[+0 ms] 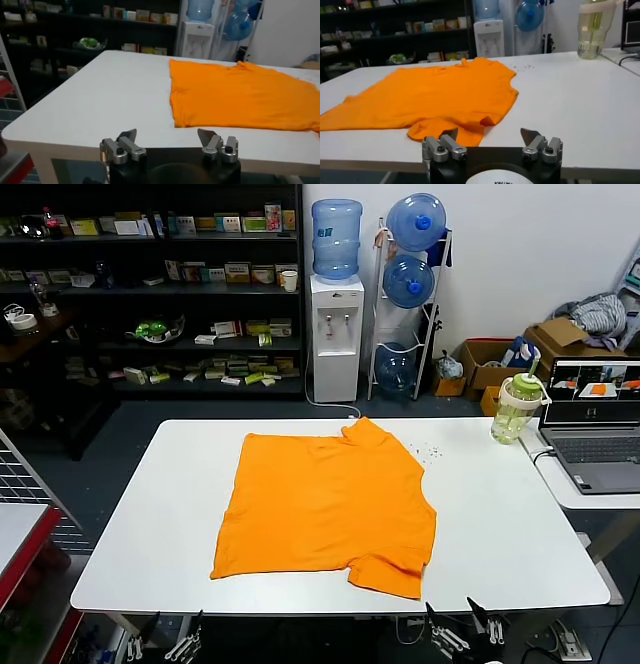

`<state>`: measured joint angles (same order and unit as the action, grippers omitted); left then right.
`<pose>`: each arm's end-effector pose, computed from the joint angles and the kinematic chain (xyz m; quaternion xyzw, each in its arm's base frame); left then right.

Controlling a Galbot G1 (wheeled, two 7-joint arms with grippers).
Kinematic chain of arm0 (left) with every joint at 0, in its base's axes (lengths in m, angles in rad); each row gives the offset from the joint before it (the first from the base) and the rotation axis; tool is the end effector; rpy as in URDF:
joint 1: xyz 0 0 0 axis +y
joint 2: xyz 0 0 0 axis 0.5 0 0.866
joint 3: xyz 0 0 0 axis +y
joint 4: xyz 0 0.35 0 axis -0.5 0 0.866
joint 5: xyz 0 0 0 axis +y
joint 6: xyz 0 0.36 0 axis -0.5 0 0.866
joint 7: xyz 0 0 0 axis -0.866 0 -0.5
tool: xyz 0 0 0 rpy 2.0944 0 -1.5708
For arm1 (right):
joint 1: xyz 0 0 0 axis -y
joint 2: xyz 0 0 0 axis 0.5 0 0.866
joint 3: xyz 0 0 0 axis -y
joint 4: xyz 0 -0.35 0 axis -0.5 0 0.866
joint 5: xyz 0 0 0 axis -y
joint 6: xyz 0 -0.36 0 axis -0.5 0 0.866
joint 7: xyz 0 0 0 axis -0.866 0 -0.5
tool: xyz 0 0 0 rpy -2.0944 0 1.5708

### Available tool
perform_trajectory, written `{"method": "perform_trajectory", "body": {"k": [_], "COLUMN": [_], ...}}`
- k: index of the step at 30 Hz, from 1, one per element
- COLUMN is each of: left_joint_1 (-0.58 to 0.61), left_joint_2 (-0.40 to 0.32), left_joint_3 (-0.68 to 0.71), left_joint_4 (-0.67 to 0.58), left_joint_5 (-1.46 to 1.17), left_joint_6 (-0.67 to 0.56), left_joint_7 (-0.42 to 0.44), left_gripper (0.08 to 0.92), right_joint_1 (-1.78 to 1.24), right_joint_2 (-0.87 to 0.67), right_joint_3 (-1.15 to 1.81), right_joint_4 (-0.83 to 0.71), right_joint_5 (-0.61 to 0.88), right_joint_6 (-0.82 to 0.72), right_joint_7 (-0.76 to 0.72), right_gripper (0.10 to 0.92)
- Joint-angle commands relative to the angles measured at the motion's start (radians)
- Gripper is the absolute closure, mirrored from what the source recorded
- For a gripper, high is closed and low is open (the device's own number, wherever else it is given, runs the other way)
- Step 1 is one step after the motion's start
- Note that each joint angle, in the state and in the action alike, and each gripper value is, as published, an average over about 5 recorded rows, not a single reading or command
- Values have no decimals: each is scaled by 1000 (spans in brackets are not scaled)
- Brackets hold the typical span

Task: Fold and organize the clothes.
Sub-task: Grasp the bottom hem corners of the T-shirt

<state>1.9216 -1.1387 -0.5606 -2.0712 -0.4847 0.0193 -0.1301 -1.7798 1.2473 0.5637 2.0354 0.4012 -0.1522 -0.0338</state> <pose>0.0827 0.0849 -0.3423 -0.0130 -0.9757 0.0439 0.2145 0.1222 -0.0722 -0.3450 0.0676 -0.9729 -0.0535 0.2147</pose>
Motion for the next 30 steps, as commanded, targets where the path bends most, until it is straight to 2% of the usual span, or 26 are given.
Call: {"method": "perform_trajectory", "body": {"k": [1,6,12,30], "left_joint_1": [-251,-322,-345,-369], "left_joint_2": [75,90,84,63], "left_joint_3": [17,41,72,129], "left_joint_4": [76,137,173,157], "left_joint_5": [-112,-183,-189,-184], "left_joint_6": [193,245,265,280], "left_joint_7": [1,-34,-50,-82], "left_gripper": [177,177,177,177], "right_joint_1": [235,295,312,304], "right_joint_2": [-3,12,26,35], "right_joint_3": [-71,-134,-180,-205], "right_joint_4": [-95,-153,-187,-186], "right_joint_5": [48,51,28,8], "right_joint_6": [-122,-153,-164,-181], "right_joint_7": [60,80,86,99], "right_gripper": [203,203,203,218]}}
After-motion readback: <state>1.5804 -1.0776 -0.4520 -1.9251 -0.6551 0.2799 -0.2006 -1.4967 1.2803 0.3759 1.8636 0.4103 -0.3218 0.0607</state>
